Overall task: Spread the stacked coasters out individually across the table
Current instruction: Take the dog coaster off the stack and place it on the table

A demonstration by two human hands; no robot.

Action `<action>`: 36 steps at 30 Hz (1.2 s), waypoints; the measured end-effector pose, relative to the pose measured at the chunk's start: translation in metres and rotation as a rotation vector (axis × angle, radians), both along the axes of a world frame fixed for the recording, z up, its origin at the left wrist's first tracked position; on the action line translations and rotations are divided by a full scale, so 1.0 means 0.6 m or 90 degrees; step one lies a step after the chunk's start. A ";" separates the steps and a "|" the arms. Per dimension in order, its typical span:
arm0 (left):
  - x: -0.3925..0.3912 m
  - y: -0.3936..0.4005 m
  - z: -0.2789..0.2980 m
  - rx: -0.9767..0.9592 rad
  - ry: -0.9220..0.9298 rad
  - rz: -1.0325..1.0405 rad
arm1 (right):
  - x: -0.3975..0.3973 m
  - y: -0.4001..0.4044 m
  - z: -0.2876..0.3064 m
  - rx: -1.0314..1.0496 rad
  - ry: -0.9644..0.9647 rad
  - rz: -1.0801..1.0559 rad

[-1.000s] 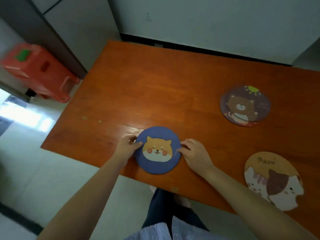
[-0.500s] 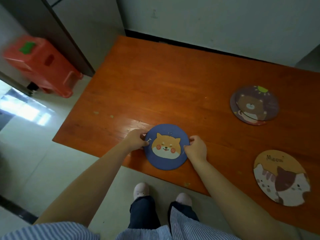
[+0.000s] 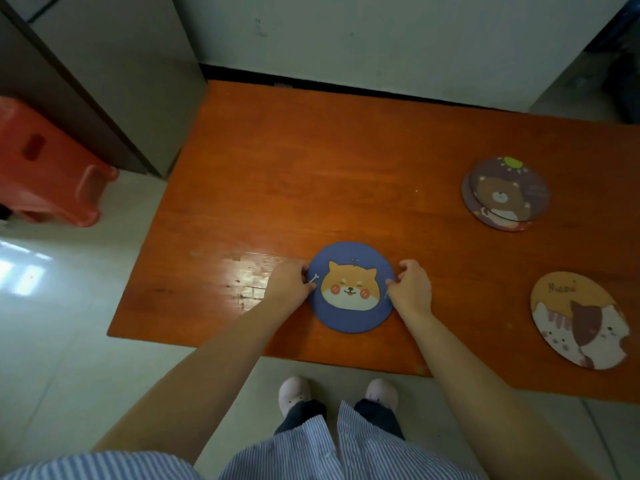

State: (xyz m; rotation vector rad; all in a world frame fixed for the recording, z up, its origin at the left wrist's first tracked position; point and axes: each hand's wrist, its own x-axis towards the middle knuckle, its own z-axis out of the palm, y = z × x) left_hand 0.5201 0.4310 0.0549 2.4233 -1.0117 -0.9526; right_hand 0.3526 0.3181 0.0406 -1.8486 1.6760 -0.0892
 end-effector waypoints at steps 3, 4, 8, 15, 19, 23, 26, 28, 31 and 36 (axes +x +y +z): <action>0.009 0.002 -0.005 0.049 -0.062 -0.072 | 0.003 0.007 0.005 -0.033 0.075 0.051; 0.009 0.004 -0.006 0.061 -0.084 -0.092 | 0.002 0.012 0.005 -0.054 0.110 0.085; 0.014 0.014 -0.007 0.069 -0.146 -0.155 | 0.017 0.031 0.008 -0.118 0.212 0.252; 0.121 0.126 0.011 0.100 -0.271 -0.040 | 0.183 0.075 0.015 -0.148 0.062 0.514; 0.217 0.226 0.037 0.110 -0.270 0.099 | 0.331 0.130 0.045 -0.203 0.002 0.630; 0.329 0.332 0.055 0.116 -0.309 0.188 | 0.499 0.200 0.078 -0.255 -0.051 0.717; 0.438 0.400 0.069 0.112 -0.346 0.211 | 0.636 0.257 0.101 -0.300 -0.083 0.744; 0.521 0.440 0.080 0.115 -0.364 0.207 | 0.729 0.297 0.115 -0.312 -0.100 0.739; 0.651 0.490 0.100 0.129 -0.367 0.175 | 0.859 0.353 0.133 -0.313 -0.124 0.699; 0.844 0.515 0.131 0.122 -0.378 0.123 | 1.019 0.392 0.153 -0.296 -0.128 0.630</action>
